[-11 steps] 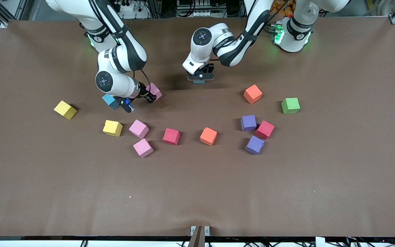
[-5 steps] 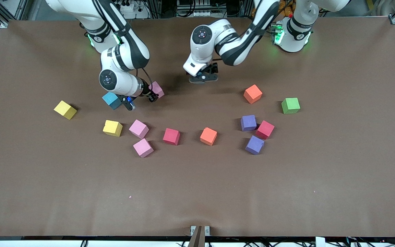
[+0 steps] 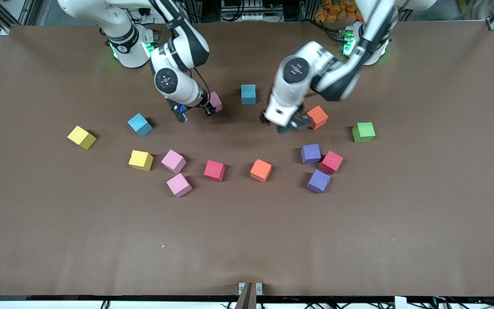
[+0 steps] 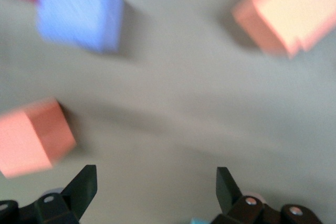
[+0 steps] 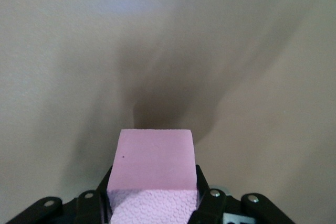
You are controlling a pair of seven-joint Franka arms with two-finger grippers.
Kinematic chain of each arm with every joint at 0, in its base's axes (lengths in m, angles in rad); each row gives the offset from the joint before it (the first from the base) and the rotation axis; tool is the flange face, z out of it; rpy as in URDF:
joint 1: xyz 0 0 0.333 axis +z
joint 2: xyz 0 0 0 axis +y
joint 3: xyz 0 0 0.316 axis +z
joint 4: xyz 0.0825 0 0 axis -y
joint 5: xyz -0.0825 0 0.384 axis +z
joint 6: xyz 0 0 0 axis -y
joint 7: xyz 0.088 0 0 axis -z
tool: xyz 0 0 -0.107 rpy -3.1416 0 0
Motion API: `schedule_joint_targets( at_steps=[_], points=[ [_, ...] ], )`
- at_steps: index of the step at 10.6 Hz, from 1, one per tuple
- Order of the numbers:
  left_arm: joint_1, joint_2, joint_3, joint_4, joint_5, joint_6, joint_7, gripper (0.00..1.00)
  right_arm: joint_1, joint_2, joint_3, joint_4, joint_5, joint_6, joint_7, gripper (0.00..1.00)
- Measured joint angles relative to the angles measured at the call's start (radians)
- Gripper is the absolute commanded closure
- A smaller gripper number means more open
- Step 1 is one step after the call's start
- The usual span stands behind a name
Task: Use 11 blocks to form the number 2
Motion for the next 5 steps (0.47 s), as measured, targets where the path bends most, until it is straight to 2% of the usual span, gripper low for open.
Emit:
schedule_joint_targets(
  at_steps=[2,5],
  points=[
    [0.082,0.003,0.01,0.024,0.007,0.0,0.077,0.0,0.024,0.0,0.0,0.0,0.031,0.007,0.086,0.83],
    [0.09,0.059,0.062,0.082,0.008,0.0,0.201,0.0,0.071,0.0,0.0,-0.002,0.066,0.029,0.186,0.83]
  ],
)
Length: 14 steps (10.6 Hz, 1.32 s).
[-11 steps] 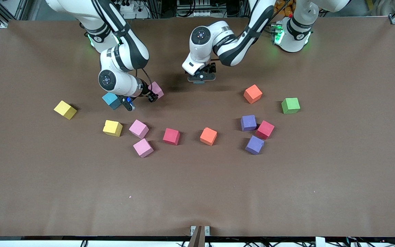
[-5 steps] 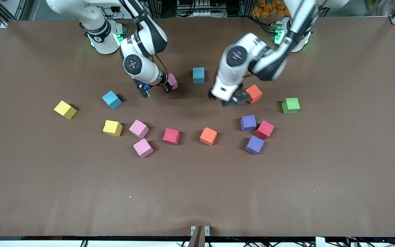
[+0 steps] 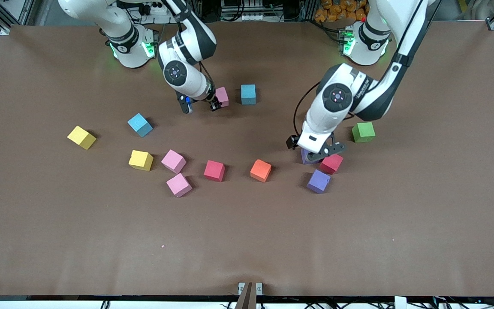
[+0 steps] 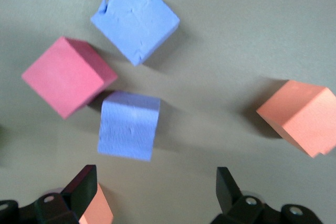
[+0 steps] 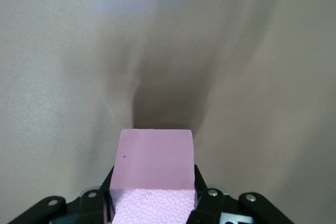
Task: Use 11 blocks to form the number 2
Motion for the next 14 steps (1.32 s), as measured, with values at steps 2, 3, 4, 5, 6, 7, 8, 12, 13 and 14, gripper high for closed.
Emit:
schedule_joint_targets(
  at_steps=[2,3,4,5,6,7,8,12,13,14],
  points=[
    [0.005,0.054,0.031,0.035,0.001,0.0,0.077,0.0,0.002,0.001,-0.001,-0.004,0.05,0.031,0.006,0.83],
    [0.006,0.074,0.044,0.045,0.001,0.0,0.117,0.0,0.01,0.002,-0.001,-0.013,0.09,0.071,0.006,0.82],
    [0.007,0.087,0.057,0.052,0.001,0.0,0.153,0.0,0.027,0.004,-0.001,-0.025,0.123,0.116,0.006,0.82],
    [0.007,0.093,0.063,0.055,0.001,0.0,0.174,0.0,0.045,0.009,0.0,-0.034,0.142,0.145,0.007,0.81],
    [0.005,0.098,0.063,0.055,0.001,0.0,0.18,0.0,0.059,0.014,0.0,-0.04,0.156,0.161,0.007,0.8],
    [0.0,0.103,0.062,0.055,0.001,0.0,0.181,0.0,0.066,0.02,0.0,-0.042,0.162,0.169,0.009,0.79],
    [-0.005,0.109,0.062,0.055,0.001,0.0,0.181,0.0,0.072,0.027,0.0,-0.042,0.182,0.183,0.008,0.79],
    [-0.009,0.117,0.062,0.046,0.001,-0.002,0.181,0.0,0.124,0.048,0.0,-0.044,0.256,0.239,0.009,0.73],
    [-0.01,0.119,0.062,0.044,0.001,-0.002,0.181,0.0,0.125,0.05,-0.001,-0.044,0.27,0.244,0.008,0.71],
    [-0.011,0.123,0.062,0.042,0.001,-0.002,0.181,0.0,0.132,0.051,-0.001,-0.044,0.283,0.256,0.008,0.7]
  ],
)
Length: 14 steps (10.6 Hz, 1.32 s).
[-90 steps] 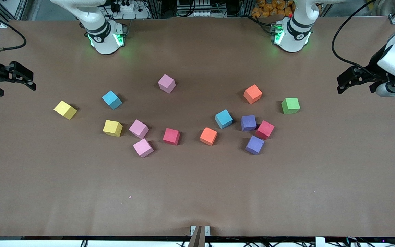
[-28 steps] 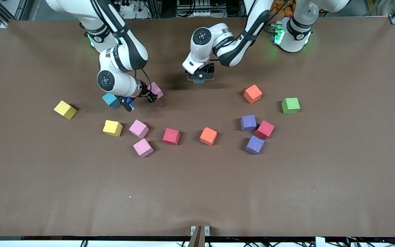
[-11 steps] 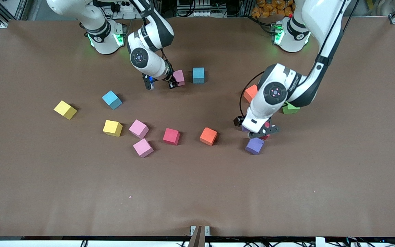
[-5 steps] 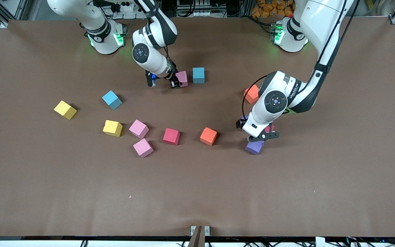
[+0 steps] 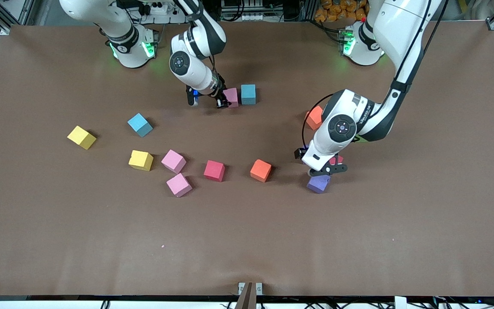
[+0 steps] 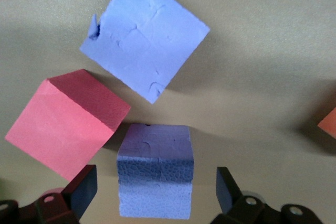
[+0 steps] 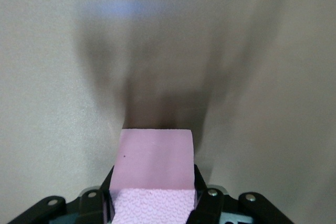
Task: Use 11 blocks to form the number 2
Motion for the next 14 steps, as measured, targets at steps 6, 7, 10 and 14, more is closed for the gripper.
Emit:
schedule_joint_targets(
  at_steps=[6,7,10,14],
  points=[
    [-0.011,0.036,0.0,-0.002,0.0,0.0,0.0,0.4,0.045,0.006,0.0,-0.004,0.049,0.05,0.0,0.69],
    [-0.011,0.038,0.0,-0.004,0.0,0.0,0.0,0.5,0.047,0.006,0.0,-0.005,0.051,0.052,0.0,0.69],
    [-0.011,0.037,0.0,-0.005,0.0,0.0,-0.008,0.76,0.058,0.006,0.0,-0.007,0.056,0.061,0.0,0.69],
    [-0.028,0.013,-0.007,-0.017,-0.008,0.0,-0.227,0.87,0.082,0.006,-0.001,-0.01,0.085,0.071,0.0,0.69]
  ],
)
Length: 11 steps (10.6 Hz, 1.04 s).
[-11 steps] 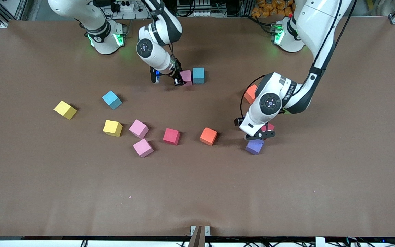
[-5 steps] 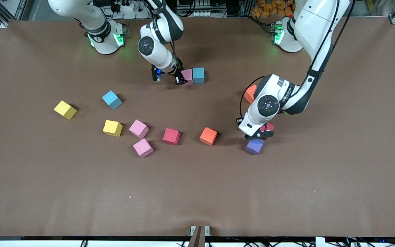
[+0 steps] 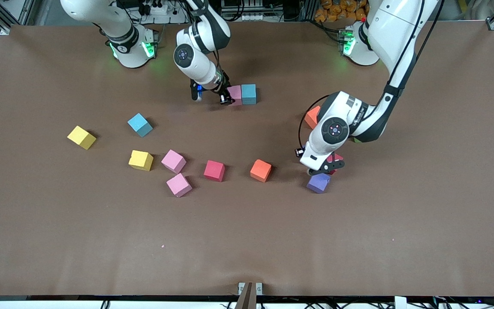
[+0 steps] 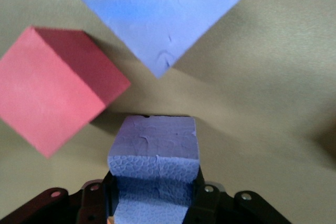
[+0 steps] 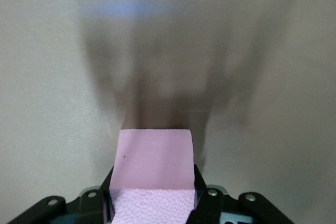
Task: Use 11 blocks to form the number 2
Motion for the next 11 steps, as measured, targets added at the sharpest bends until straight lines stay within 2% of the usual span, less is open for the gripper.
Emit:
schedule_joint_targets(
  at_steps=[1,2,3,4,8,11],
  points=[
    [-0.023,-0.015,-0.002,-0.011,-0.018,0.0,-0.074,0.88,0.012,0.0,0.0,-0.002,0.005,0.007,0.0,0.68],
    [-0.051,-0.033,-0.003,-0.027,-0.044,0.0,-0.147,0.89,0.017,-0.001,0.0,-0.004,0.006,0.014,0.0,0.61],
    [-0.074,-0.053,-0.004,-0.049,-0.067,0.0,-0.209,0.89,0.018,-0.001,0.0,-0.005,0.007,0.015,0.0,0.19],
    [-0.087,-0.076,-0.006,-0.076,-0.093,0.0,-0.244,0.89,0.018,-0.001,0.0,-0.005,0.008,0.015,0.001,0.0],
    [-0.088,-0.205,-0.003,-0.202,-0.306,0.0,-0.289,0.93,0.025,0.007,0.0,-0.017,0.009,0.008,0.004,0.0],
    [-0.109,-0.248,-0.01,-0.247,-0.334,0.03,-0.459,0.96,0.025,-0.008,-0.001,-0.014,0.011,0.009,0.004,0.0]
  ],
)
